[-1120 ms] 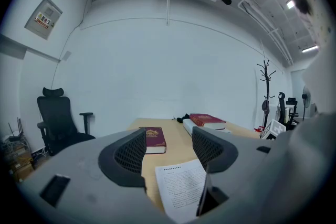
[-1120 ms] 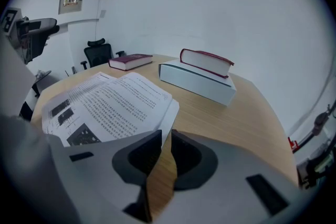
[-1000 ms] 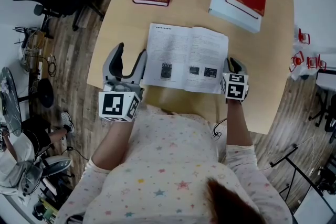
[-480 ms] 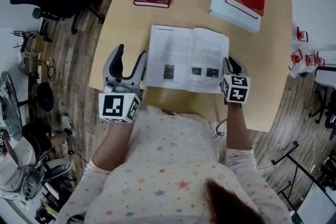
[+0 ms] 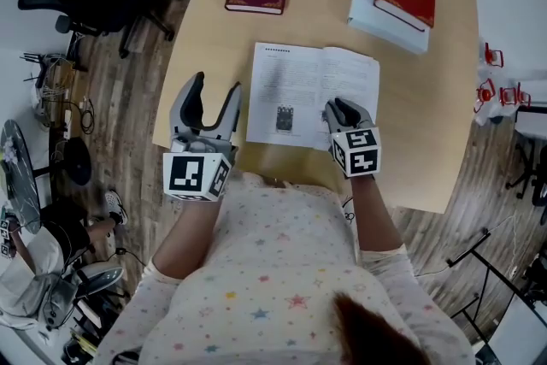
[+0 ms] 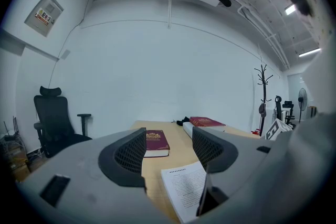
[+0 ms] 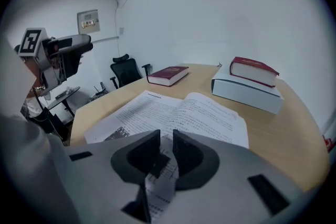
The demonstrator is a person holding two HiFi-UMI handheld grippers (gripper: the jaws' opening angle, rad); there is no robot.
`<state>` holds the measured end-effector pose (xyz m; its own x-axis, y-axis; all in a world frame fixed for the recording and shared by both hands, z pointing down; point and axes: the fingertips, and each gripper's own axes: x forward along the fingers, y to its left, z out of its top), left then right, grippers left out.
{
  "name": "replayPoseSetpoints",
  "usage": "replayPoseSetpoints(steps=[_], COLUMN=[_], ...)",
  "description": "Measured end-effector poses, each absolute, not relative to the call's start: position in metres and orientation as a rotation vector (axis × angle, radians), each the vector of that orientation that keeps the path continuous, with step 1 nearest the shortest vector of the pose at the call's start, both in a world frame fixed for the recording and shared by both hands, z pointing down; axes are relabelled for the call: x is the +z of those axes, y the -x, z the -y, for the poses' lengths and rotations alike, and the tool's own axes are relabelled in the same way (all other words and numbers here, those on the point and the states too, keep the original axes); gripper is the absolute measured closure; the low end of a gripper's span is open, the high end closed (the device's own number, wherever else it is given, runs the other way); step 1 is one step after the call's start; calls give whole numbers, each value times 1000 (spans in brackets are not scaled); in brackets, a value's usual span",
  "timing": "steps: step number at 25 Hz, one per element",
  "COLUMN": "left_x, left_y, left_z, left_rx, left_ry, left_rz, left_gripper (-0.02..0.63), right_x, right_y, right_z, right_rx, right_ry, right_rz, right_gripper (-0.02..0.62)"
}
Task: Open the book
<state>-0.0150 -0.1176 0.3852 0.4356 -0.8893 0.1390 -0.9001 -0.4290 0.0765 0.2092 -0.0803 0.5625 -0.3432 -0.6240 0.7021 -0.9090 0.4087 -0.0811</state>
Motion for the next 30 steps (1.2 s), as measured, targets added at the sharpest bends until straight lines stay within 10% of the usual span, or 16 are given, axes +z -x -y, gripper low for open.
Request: replayPoseSetpoints(steps=[30], left_x=[364], left_y=[41], left_z=[145], left_rx=[53], left_ry=[-2663], left_rz=[1428], left_gripper=[350], right_x=[526], right_y=[-217], right_z=[92], right_rx=[645], right_ry=[-1594], right_rz=[1977], right_gripper=[507])
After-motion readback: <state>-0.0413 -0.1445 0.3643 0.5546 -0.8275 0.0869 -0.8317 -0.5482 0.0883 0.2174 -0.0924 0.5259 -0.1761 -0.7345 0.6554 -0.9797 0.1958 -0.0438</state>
